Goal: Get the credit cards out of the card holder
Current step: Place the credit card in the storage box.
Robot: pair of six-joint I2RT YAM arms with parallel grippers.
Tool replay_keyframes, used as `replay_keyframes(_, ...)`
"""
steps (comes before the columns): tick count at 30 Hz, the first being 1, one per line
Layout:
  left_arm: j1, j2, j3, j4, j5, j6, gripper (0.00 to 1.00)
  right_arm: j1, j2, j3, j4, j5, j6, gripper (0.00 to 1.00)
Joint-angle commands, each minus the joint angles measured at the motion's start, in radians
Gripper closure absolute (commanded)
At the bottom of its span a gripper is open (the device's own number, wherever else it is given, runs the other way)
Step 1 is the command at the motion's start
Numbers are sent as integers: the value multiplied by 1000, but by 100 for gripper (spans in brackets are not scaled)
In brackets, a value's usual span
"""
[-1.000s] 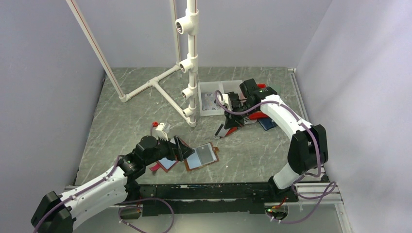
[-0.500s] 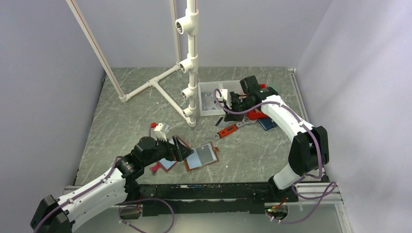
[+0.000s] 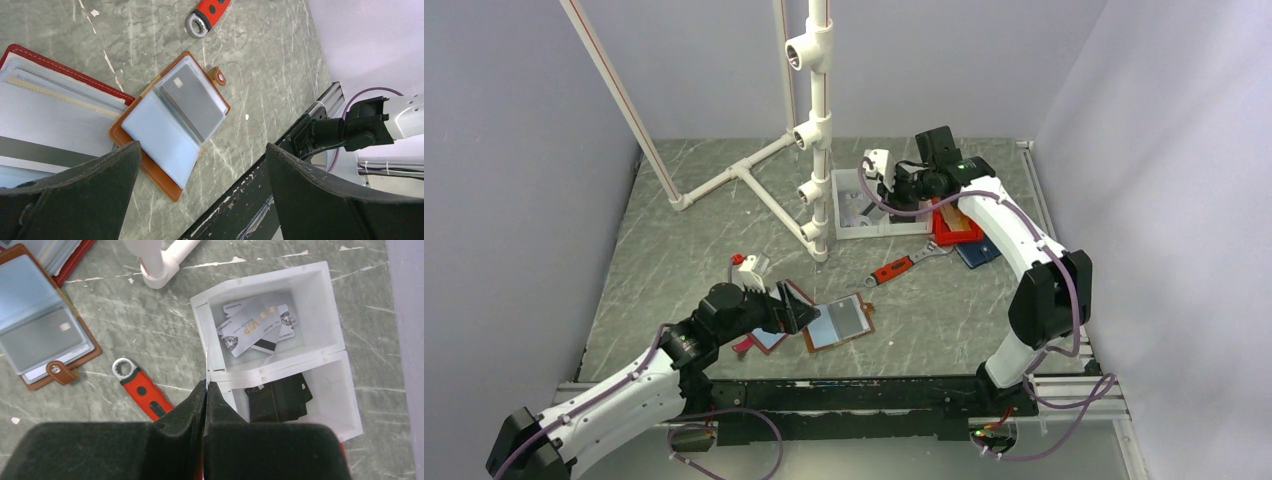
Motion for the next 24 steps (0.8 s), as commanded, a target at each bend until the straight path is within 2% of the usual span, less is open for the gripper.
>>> replay_keyframes(1,-1,-23,12,0,-18,-9,0,0,28,67,16,33,-4,100)
replay_keyframes(11,-1,-7,8,12,-18,-14,1,18,79,174,13,57,-24,100)
replay_keyframes(24,-1,-22,6,-3,-24,-17,1,69,127,239,2,122,-128,100)
